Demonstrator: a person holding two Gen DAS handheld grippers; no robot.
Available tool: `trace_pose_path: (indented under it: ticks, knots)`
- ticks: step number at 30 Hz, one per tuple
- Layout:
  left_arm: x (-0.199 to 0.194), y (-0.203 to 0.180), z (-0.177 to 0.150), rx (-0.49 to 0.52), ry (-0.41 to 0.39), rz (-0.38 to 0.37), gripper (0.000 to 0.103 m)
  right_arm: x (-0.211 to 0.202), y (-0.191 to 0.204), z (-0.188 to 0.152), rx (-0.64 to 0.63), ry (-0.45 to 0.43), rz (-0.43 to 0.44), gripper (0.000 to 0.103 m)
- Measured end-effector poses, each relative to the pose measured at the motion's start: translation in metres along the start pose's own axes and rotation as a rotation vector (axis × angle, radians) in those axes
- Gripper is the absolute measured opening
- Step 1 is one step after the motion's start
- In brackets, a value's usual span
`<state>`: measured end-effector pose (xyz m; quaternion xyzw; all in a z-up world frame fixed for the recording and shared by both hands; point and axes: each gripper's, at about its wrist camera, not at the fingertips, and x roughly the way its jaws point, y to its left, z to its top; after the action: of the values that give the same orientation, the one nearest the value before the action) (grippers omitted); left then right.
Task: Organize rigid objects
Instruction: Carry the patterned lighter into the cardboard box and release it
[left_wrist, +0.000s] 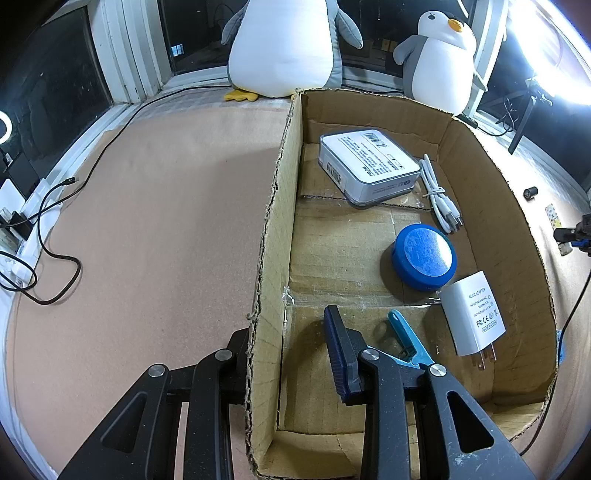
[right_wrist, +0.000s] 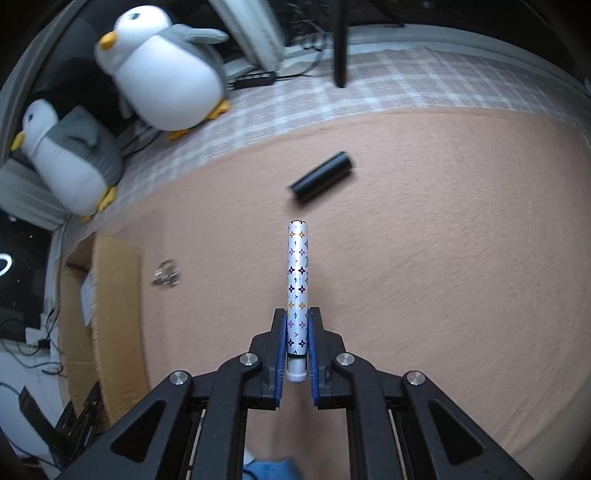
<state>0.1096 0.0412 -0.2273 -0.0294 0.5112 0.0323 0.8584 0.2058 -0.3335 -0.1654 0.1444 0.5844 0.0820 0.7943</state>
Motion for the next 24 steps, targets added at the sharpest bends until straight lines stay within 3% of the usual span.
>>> trace_pose_path:
  ticks: [6,14,24]
  knots:
    - [0.000,0.000,0.000,0.000,-0.001,0.001,0.033,-0.021,0.069,-0.011,-0.145,-0.014,0.106,0.010]
    - [-0.001,0.001,0.000,-0.006,-0.003,-0.003,0.032,-0.006,0.167,-0.032,-0.319,0.037,0.227,0.010]
    - [-0.001,0.002,0.001,-0.010,-0.004,-0.005,0.032,0.025,0.220,-0.058,-0.433,0.117,0.261,0.010]
